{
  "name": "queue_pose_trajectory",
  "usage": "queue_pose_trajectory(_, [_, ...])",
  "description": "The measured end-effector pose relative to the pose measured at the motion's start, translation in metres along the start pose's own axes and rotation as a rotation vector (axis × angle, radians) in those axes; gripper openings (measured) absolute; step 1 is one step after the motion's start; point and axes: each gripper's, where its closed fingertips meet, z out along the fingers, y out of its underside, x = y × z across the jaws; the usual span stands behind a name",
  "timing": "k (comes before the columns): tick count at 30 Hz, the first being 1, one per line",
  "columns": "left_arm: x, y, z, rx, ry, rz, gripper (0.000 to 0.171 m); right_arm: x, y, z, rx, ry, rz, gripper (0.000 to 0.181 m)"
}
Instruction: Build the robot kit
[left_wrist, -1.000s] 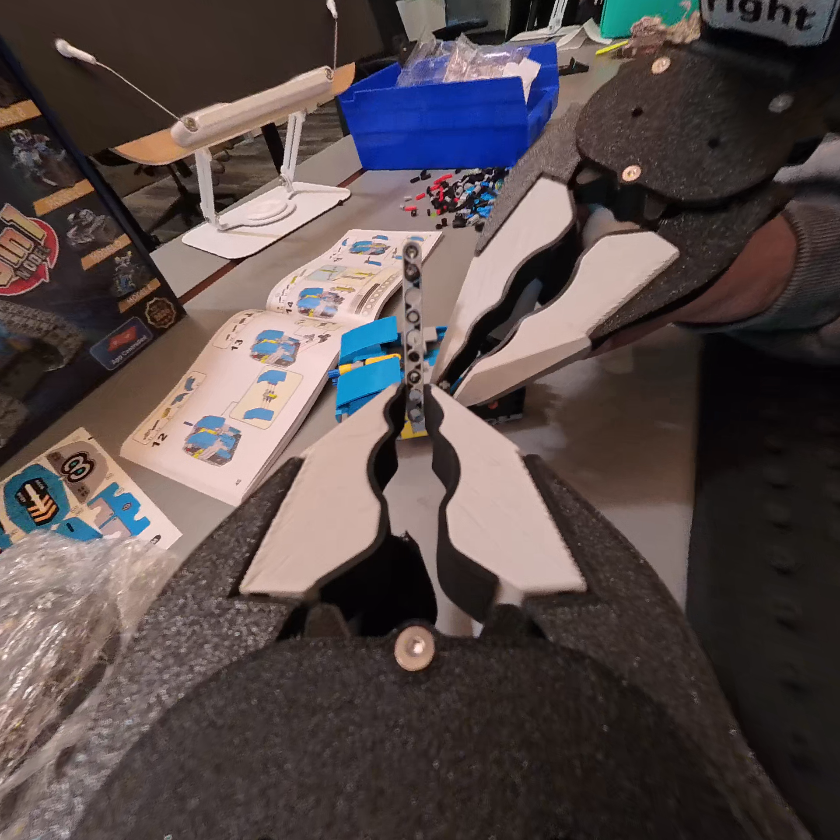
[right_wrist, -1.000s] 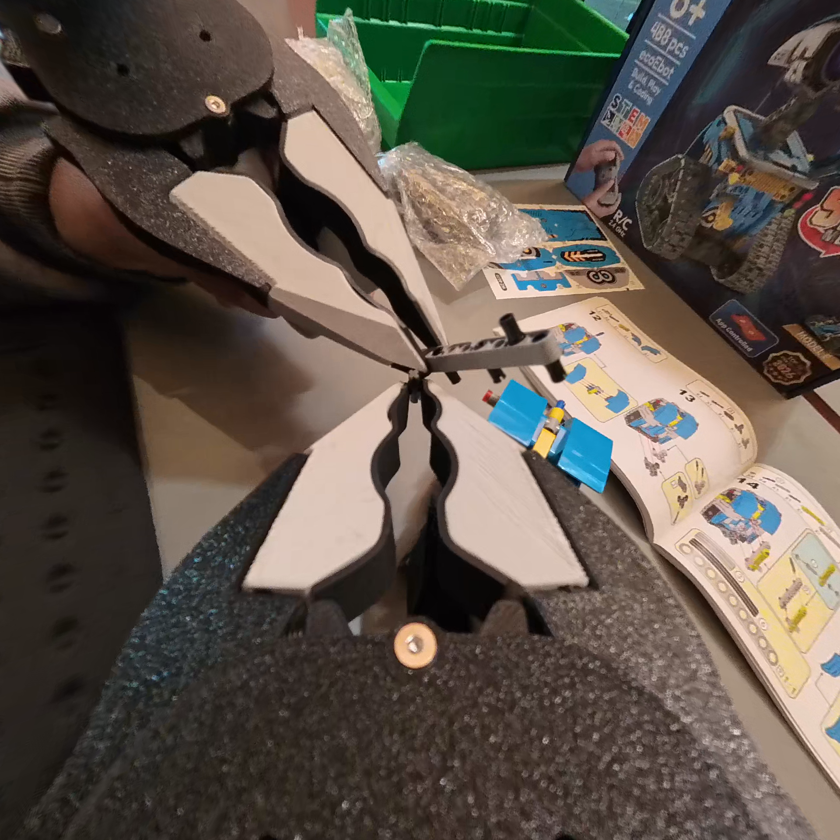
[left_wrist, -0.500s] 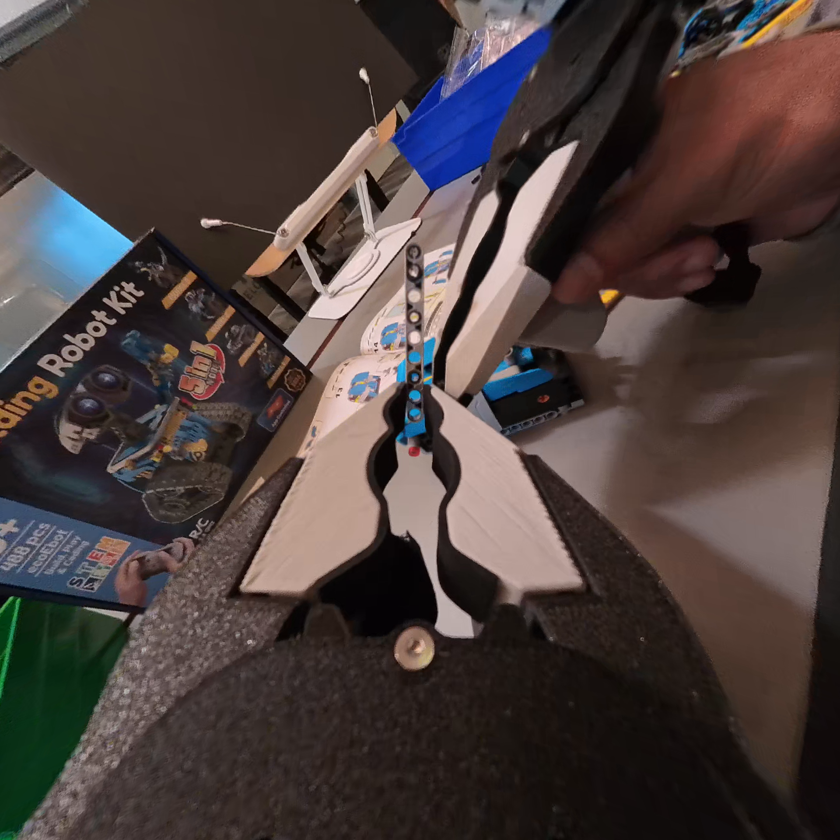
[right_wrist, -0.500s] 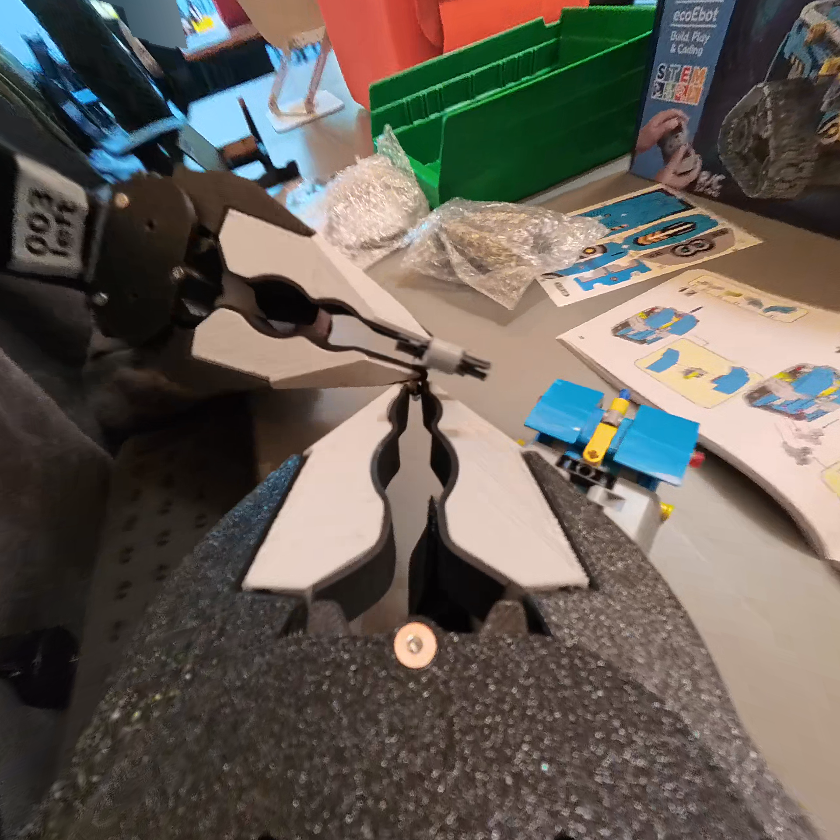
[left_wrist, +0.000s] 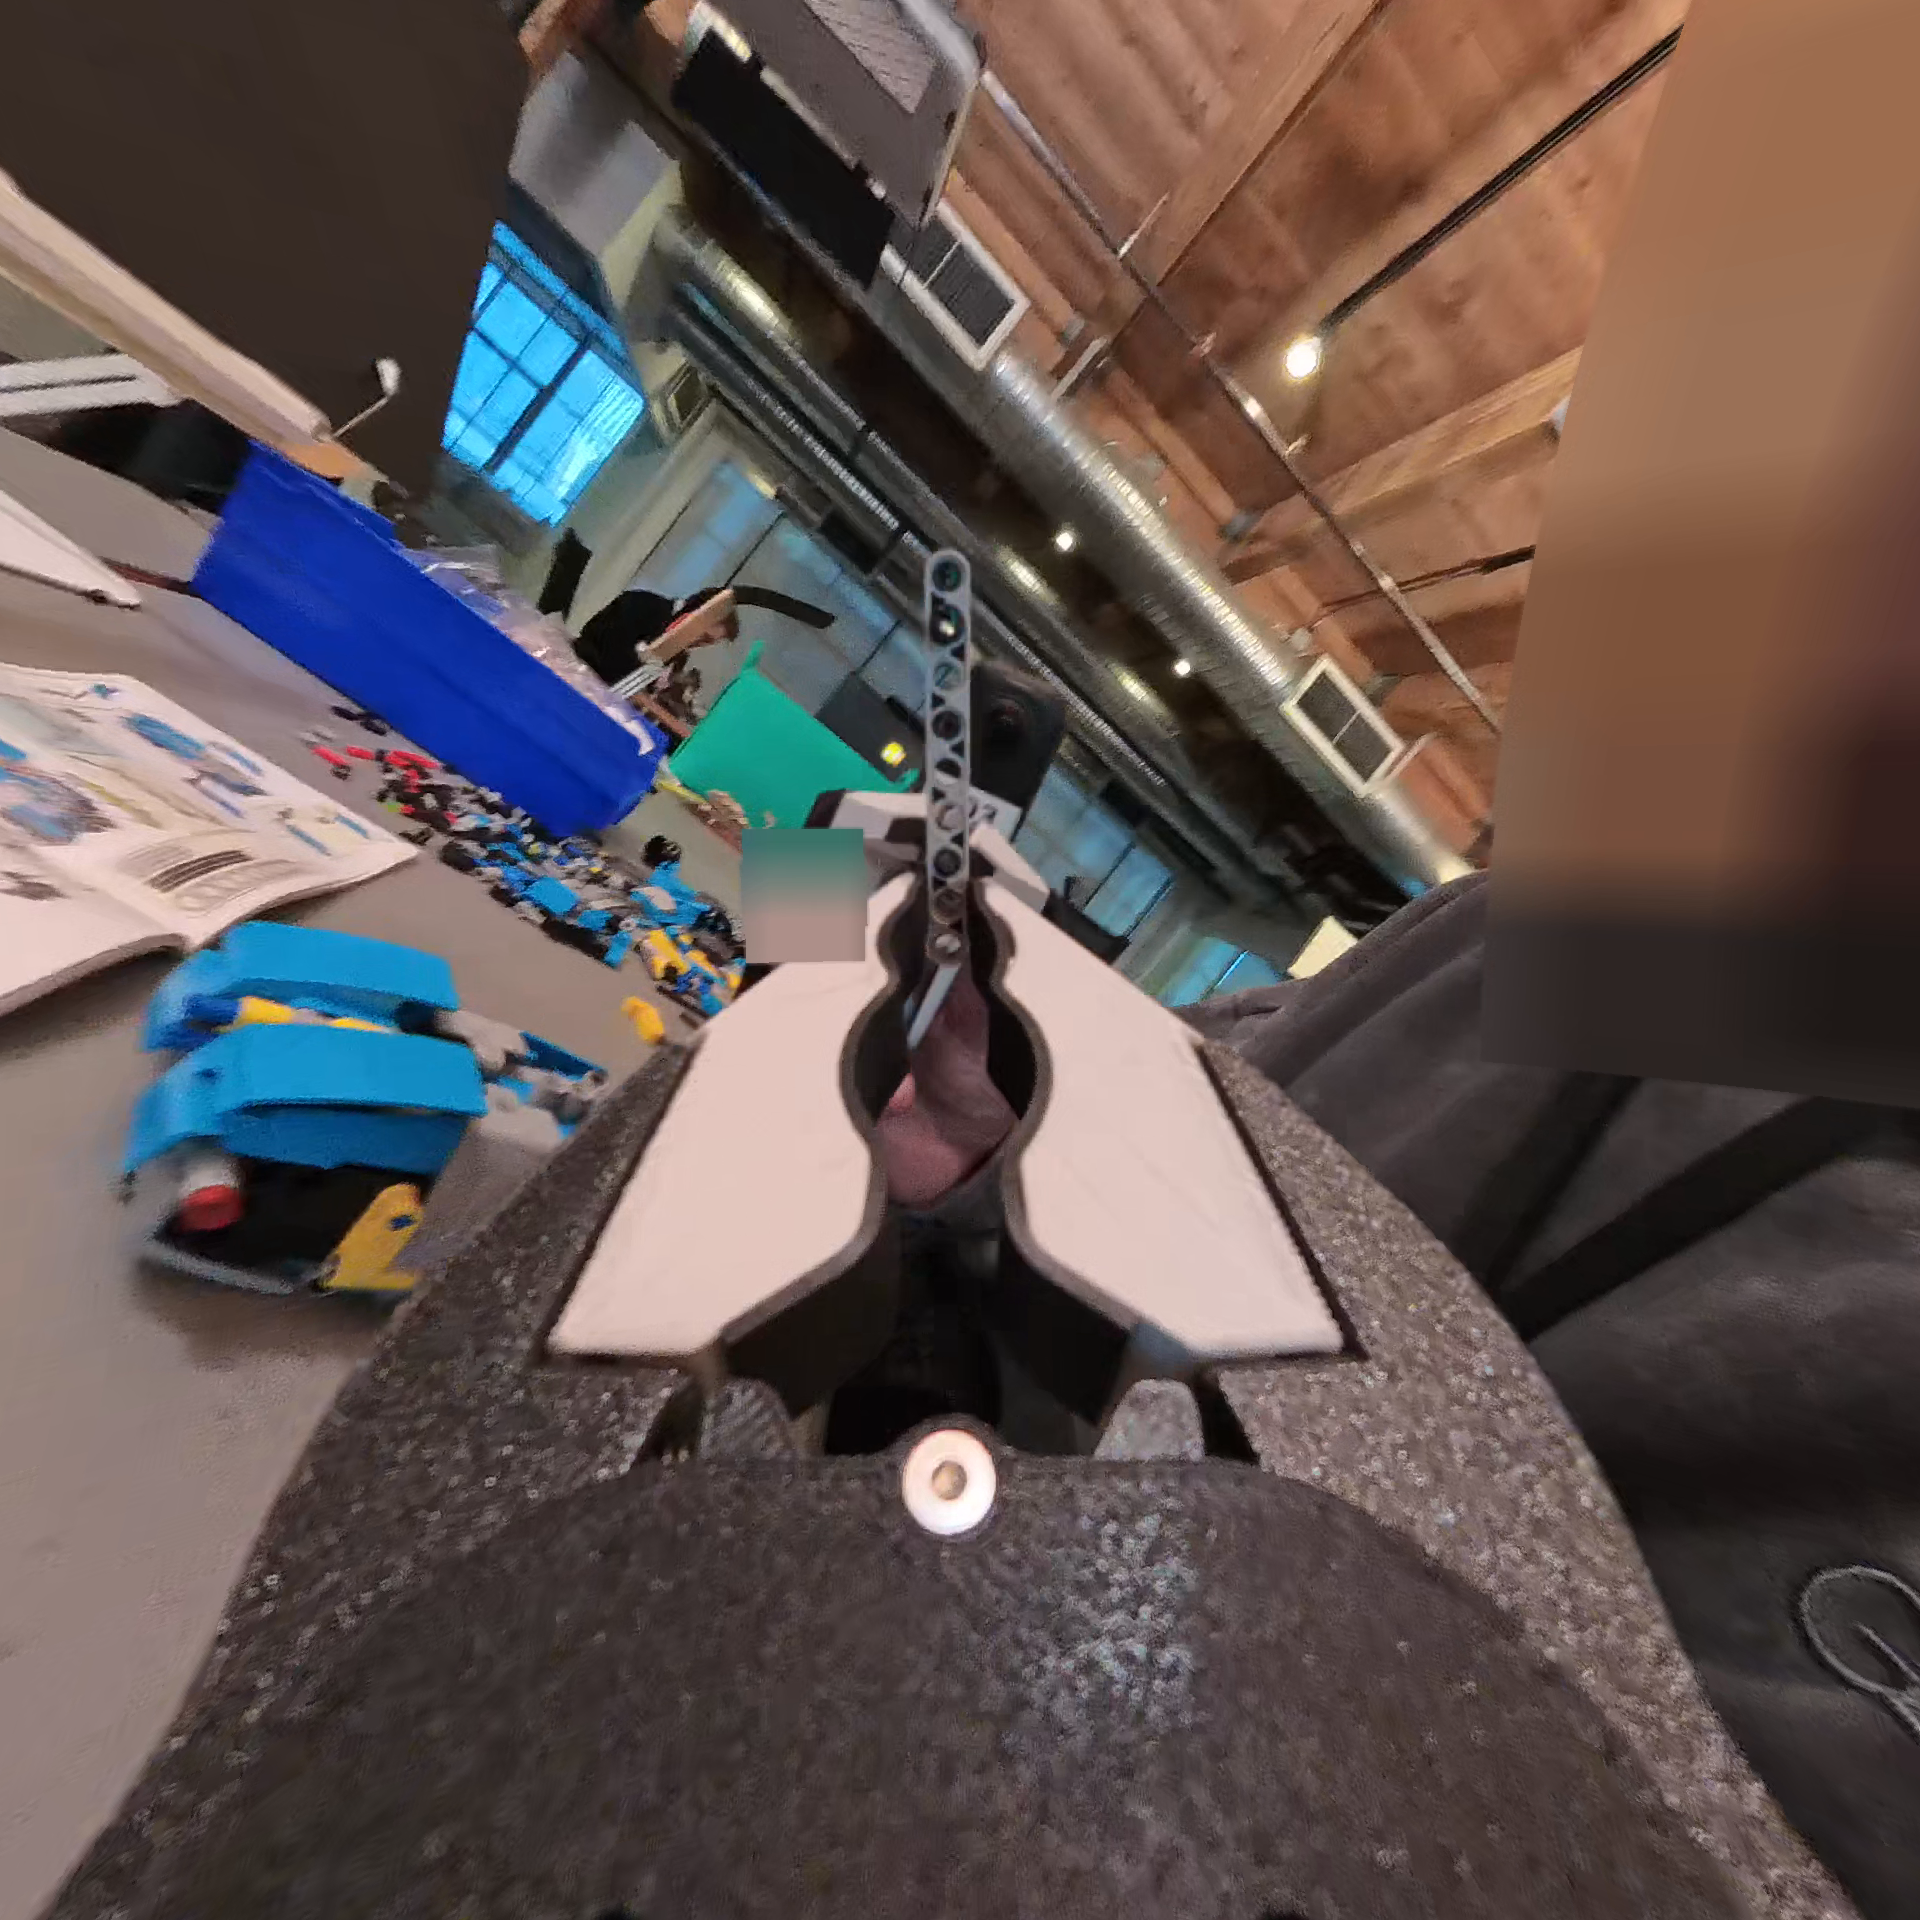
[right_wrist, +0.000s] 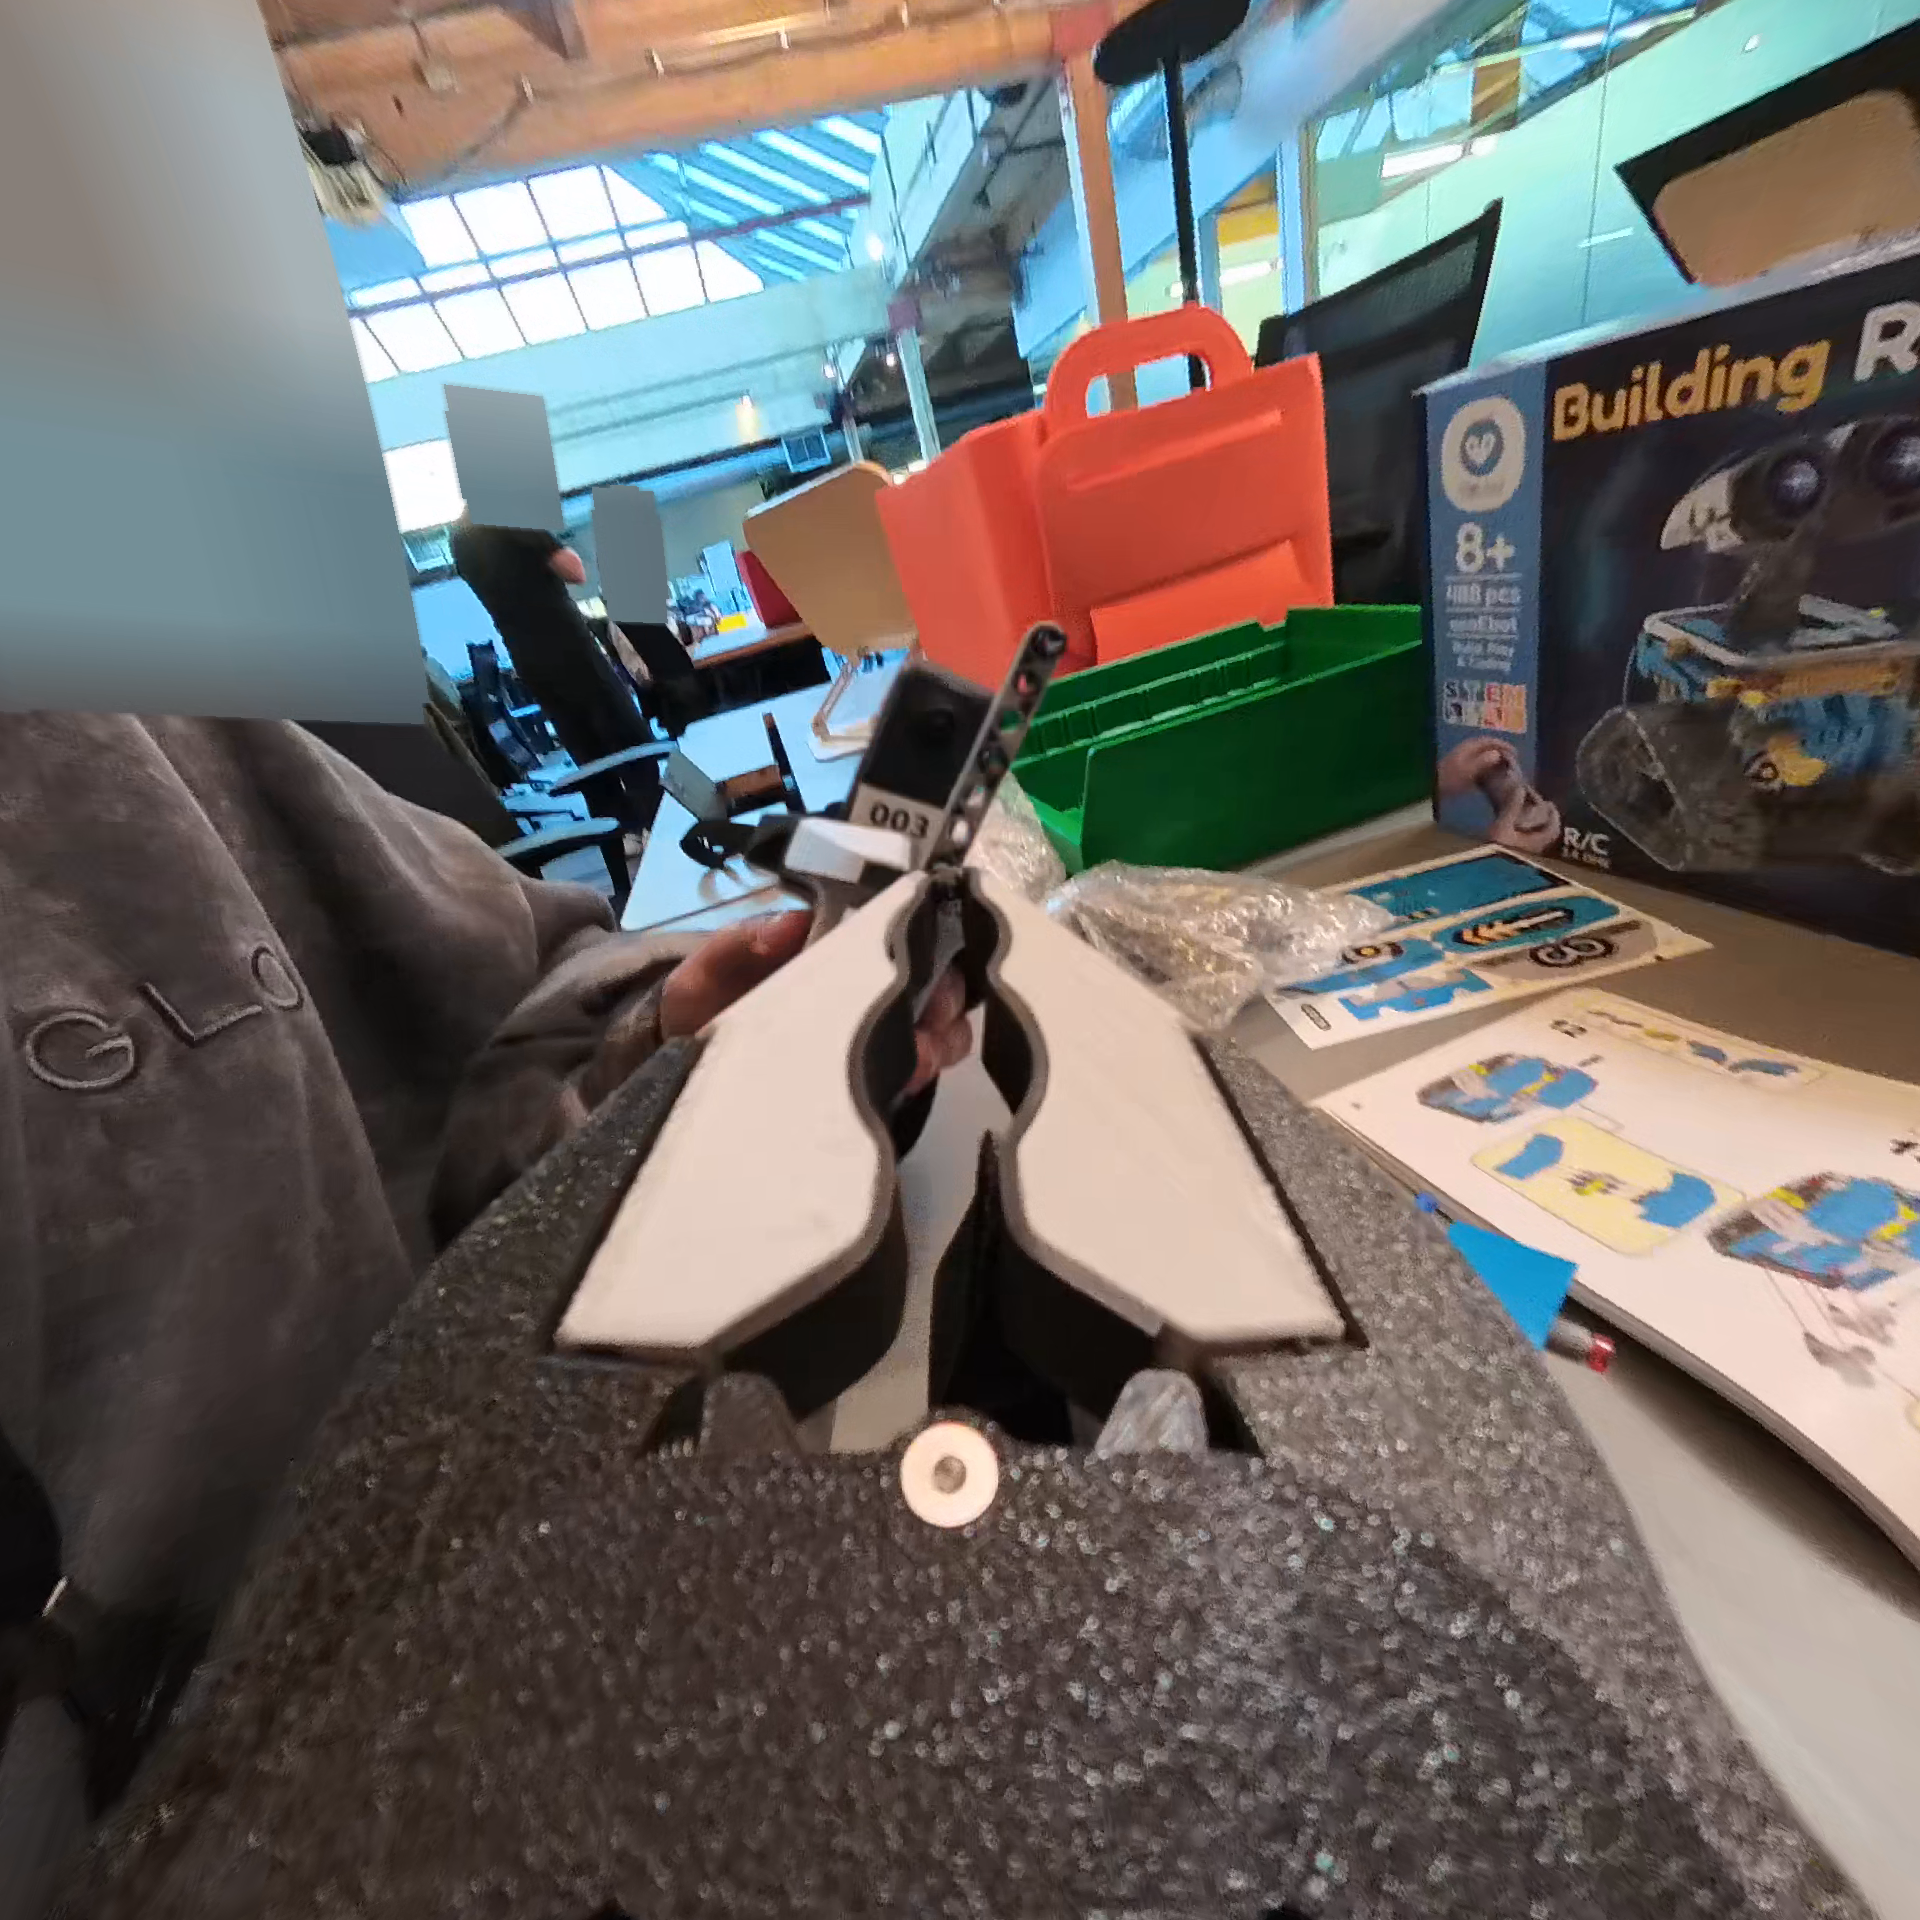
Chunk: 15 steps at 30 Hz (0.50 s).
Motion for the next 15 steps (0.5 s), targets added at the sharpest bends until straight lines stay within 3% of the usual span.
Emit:
queue_pose_trajectory(8, [0.007, -0.012, 0.007, 0.129, 0.065, -0.051, 0.006, -0.002, -0.014, 0.006, 0.146, -0.066, 0.218, 0.004])
queue_pose_trajectory(15, [0.005, -0.018, 0.006, 0.221, 0.082, -0.103, 0.007, -0.002, -0.015, 0.011, 0.171, -0.030, 0.192, 0.004])
